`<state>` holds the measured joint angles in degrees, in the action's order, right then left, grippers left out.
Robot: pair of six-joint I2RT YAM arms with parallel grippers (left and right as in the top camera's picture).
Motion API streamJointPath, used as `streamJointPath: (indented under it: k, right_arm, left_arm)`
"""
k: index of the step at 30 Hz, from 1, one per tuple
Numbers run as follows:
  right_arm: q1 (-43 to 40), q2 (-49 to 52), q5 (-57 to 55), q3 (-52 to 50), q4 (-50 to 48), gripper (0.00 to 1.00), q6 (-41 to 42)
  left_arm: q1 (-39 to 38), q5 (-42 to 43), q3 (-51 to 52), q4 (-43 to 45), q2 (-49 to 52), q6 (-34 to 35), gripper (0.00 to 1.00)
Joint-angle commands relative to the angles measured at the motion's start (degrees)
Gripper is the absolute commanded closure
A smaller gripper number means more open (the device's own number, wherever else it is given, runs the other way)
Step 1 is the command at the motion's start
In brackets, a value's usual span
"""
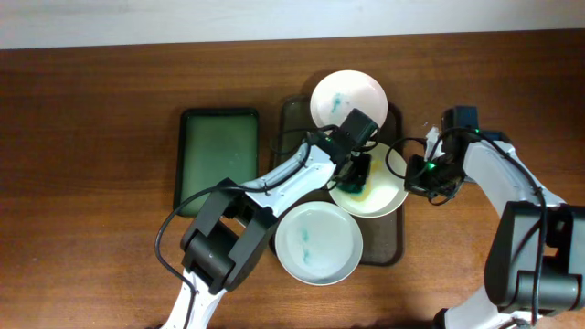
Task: Clean dirty plates on tray and stack at the side
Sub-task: 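Scrub the held plate with the sponge in the left gripper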
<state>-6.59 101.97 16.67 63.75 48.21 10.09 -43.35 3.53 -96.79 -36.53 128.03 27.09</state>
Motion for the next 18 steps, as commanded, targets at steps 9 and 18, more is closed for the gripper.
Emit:
streamJointPath:
  k: [9,18]
  right_arm:
    - [-0.44,0.20,-2.34,-0.22,0.39,0.96,-0.85]
    - [-0.44,0.20,-1.11,-0.20,-0.68,0.95,-4.13]
  left_arm:
    - [1.64,10.95,-4.39,-2.78,4.42,-1.88,1.00]
    - [-0.63,28.11,-4.39,2.84,6.14,-1.90,1.00]
